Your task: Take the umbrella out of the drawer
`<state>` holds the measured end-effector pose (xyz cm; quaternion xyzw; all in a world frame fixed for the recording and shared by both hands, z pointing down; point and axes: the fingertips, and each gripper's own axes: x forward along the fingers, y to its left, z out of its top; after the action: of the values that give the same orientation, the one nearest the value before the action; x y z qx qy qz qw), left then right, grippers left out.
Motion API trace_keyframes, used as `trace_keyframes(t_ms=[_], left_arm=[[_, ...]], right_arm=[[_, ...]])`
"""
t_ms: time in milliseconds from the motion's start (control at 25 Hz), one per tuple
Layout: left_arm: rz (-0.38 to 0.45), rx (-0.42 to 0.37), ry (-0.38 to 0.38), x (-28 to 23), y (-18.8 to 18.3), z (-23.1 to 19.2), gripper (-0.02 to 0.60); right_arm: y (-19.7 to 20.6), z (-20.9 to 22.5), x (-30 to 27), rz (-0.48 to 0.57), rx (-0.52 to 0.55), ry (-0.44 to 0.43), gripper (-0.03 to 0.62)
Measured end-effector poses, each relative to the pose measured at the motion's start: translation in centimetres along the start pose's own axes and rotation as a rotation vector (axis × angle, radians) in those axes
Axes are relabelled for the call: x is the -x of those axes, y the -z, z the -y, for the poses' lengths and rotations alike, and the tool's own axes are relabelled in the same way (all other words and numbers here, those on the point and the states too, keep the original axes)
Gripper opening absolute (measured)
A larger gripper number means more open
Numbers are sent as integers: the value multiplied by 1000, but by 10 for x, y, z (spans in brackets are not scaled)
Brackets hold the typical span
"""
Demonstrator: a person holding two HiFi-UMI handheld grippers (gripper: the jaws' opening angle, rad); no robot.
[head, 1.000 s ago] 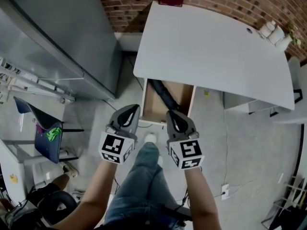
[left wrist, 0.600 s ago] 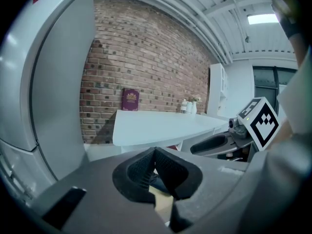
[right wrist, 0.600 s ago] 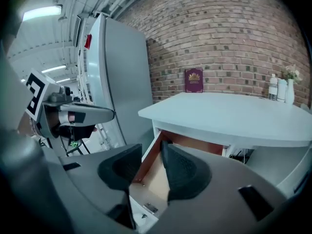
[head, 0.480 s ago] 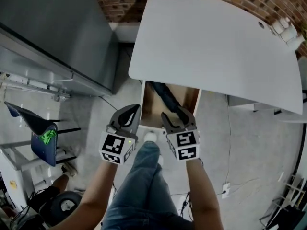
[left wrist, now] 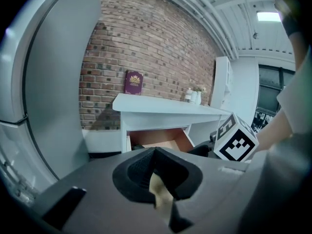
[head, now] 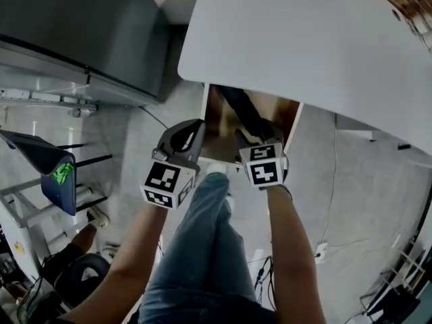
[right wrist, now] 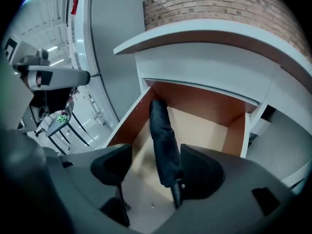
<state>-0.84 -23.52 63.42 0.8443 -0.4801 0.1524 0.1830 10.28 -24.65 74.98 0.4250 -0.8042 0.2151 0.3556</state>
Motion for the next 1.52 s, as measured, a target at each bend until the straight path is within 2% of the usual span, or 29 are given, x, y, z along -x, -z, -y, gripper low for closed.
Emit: trace_keyframes(t_ms=[240,520,760,920,1120,1160,1280,1520], left_arm=[[-38,34,-15,-12,29,-9,-3],[-71,65,-36,-17,45,-24,-3],[-81,65,-49,-19,51,-37,-3],[-89,75,-60,-18,55,-44,-3],[-102,79,-65,-17,58,-47,-3],[-98,79,-66,-17,57,-47,-3],[-89,76,-66,-16,56,-44,-3],[-90,66,-59,-8,54,-34,-3]], right_arm=[[20,12,-53,-98,56,37,318],[43,32,-101,-226,82,116,318],[45,39,-130,-283,206,166,318],[48,41,-135,-290,251,198,322],[48,41,-135,-273,263,198,324],[47,41,-134,-276,263,195,319],[47,42,-131,-305,255,182,248],[44,41,-118,-371,232,175,235]])
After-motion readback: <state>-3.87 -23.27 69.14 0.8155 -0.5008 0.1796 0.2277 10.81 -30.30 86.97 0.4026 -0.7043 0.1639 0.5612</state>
